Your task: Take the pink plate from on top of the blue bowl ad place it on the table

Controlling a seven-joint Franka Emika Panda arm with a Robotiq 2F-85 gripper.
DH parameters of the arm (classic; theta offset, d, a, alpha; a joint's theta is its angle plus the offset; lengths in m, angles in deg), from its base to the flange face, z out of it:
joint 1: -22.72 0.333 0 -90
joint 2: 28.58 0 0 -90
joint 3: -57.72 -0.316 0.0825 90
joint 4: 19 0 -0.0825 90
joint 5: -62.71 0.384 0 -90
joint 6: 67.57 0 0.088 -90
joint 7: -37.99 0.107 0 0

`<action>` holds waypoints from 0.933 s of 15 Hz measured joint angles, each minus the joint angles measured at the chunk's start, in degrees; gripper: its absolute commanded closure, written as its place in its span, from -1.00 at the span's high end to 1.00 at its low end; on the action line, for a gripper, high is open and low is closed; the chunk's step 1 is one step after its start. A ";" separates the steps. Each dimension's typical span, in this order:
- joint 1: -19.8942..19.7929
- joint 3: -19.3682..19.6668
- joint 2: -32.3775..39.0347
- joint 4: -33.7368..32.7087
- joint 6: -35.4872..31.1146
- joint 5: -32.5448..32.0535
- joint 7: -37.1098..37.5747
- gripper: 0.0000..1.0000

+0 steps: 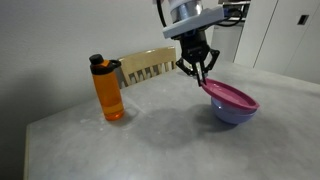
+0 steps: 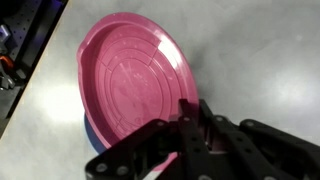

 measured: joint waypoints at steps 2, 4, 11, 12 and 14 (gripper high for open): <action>1.01 -0.92 0.40 -2.43 1.29 0.05 -2.13 -0.94; 1.49 -2.38 0.94 -4.56 0.40 0.76 -6.04 -0.94; 1.45 -5.64 7.80 -13.82 -0.88 9.72 -21.61 -0.94; 1.25 -5.80 9.35 -15.48 0.10 11.07 -23.40 -0.94; 1.02 -5.82 12.43 -18.65 3.60 12.04 -25.90 -0.94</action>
